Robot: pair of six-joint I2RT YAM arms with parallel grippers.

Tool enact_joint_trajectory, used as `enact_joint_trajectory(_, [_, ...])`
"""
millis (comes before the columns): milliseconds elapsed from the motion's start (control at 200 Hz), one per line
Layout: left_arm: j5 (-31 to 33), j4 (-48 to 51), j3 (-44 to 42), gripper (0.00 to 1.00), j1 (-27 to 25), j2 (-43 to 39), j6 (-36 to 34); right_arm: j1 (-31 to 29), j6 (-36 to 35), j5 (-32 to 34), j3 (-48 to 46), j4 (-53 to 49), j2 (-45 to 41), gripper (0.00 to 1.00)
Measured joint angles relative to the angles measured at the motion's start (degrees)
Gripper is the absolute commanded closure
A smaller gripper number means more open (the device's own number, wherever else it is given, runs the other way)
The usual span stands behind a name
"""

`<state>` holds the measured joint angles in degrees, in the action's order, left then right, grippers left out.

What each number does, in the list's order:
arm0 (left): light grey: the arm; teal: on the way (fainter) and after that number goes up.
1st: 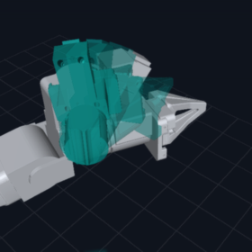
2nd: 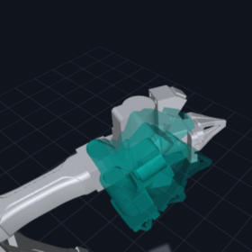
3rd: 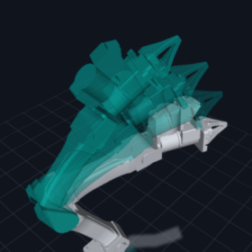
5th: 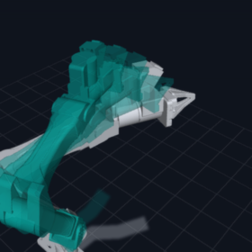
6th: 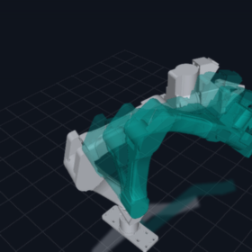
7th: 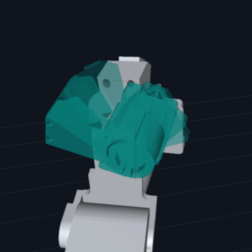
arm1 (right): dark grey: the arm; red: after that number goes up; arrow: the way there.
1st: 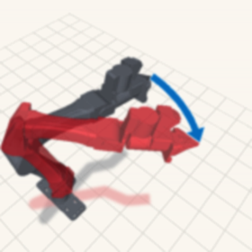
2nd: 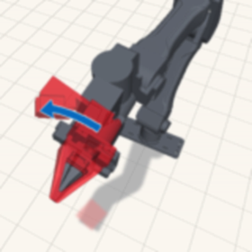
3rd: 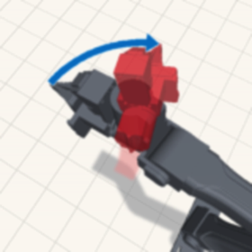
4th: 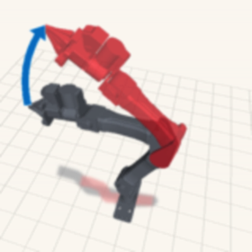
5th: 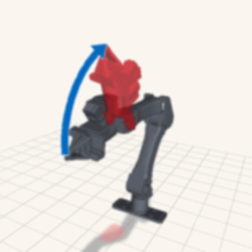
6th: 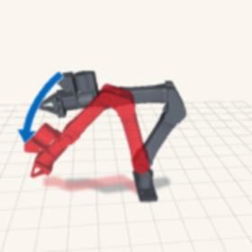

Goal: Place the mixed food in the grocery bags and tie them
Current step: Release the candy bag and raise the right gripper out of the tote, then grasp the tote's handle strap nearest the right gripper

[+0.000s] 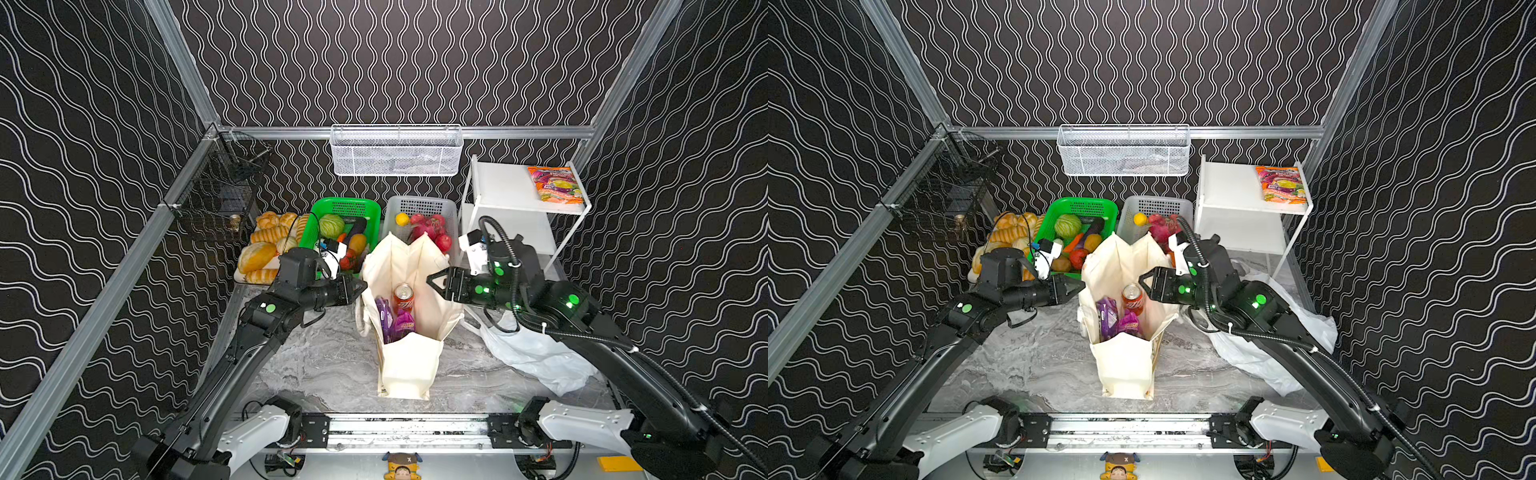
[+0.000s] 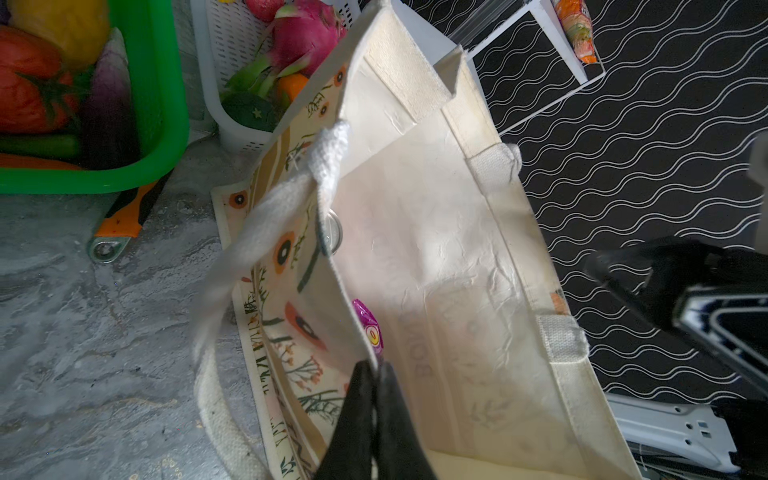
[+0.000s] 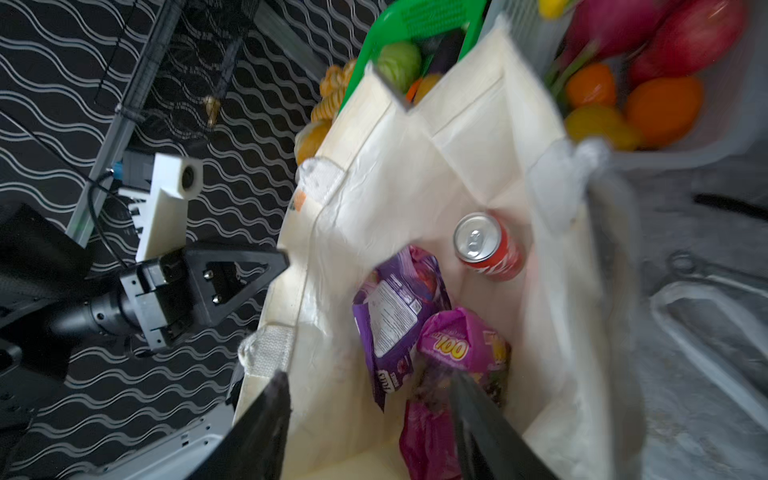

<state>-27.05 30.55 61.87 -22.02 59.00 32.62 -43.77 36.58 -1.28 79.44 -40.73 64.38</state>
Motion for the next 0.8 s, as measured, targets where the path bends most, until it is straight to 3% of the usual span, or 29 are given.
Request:
enact_joint_trajectory(115, [-0.2, -0.1, 0.0, 0.9, 0.0, 0.0, 0.0, 2.4, 0.0, 4.0, -0.8, -1.6, -0.9, 0.29])
enact_joint_trajectory(320, [-0.4, -1.1, 0.0, 0.84, 0.0, 0.3, 0.2, 8.1, 0.5, 2.4, -3.4, -5.7, 1.6, 0.3])
enact_joint_trajectory(706, [-0.9, -1.3, -0.1, 0.63, 0.0, 1.0, 0.2, 9.7, 0.1, -4.8, -5.6, -6.1, 5.5, 0.72])
enact_joint_trajectory(801, [-1.4, -1.4, -0.2, 0.64, 0.0, 1.3, 0.2, 9.7, -0.1, -5.5, -6.1, -6.0, 5.5, 0.83])
